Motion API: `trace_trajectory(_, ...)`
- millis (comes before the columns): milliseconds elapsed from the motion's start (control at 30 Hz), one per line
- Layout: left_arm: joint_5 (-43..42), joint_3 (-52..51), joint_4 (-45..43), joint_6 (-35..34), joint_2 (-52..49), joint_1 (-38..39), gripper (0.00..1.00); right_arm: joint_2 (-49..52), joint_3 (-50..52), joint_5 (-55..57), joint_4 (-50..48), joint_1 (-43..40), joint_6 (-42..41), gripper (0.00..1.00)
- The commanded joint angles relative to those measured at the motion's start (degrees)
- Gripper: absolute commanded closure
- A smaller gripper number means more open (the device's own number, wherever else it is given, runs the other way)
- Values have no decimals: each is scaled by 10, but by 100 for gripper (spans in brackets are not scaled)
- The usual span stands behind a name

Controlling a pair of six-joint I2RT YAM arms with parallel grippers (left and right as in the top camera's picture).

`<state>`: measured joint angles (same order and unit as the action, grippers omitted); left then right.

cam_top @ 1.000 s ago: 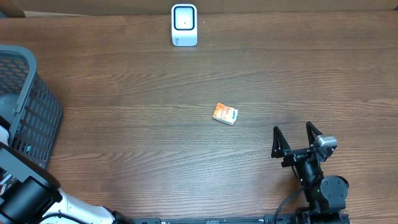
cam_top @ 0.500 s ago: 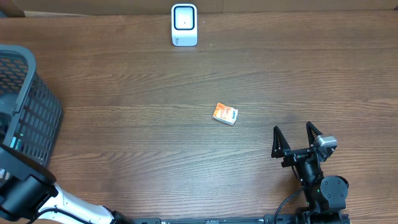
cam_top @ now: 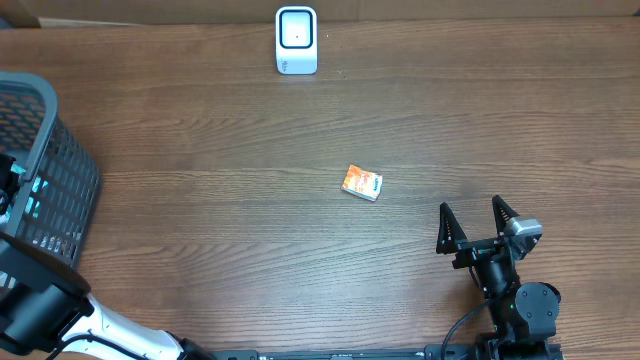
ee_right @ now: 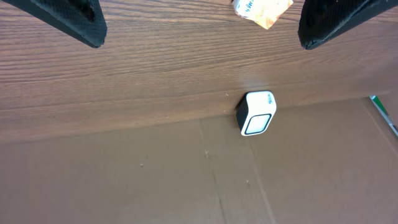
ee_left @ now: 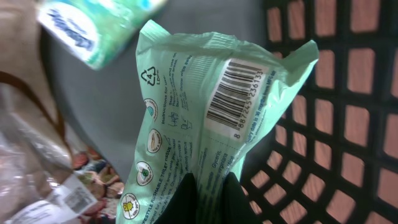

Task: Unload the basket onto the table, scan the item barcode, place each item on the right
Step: 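Reach the left gripper into the basket and grasp the mint-green packet, then place the mint-green packet beside the orange pack with the left gripper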

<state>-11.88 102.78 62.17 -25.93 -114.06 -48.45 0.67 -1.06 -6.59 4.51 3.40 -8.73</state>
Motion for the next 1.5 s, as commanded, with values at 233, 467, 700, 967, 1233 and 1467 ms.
trace_trajectory(233, -76, 112, 3, 5, 141, 17, 96, -5, 6, 5, -3, -3, 2, 0)
trace_trajectory(467, -102, 140, 9, 12, 264, 99, 96, -5, 6, 5, -3, -3, 2, 0)
trace_trajectory(700, -39, 134, 94, 95, 296, 357, 96, -5, 6, 5, -3, -3, 2, 0)
trace_trajectory(967, 93, 4, 107, 109, 208, 632, 96, -5, 6, 5, -3, -3, 2, 0)
trace_trajectory(1233, 95, -106, 3, 48, 59, 749, 96, -5, 6, 5, -2, -3, 2, 0)
trace_trajectory(1467, 124, -115, -57, -28, -23, 788, 96, -5, 6, 5, -2, -3, 2, 0)
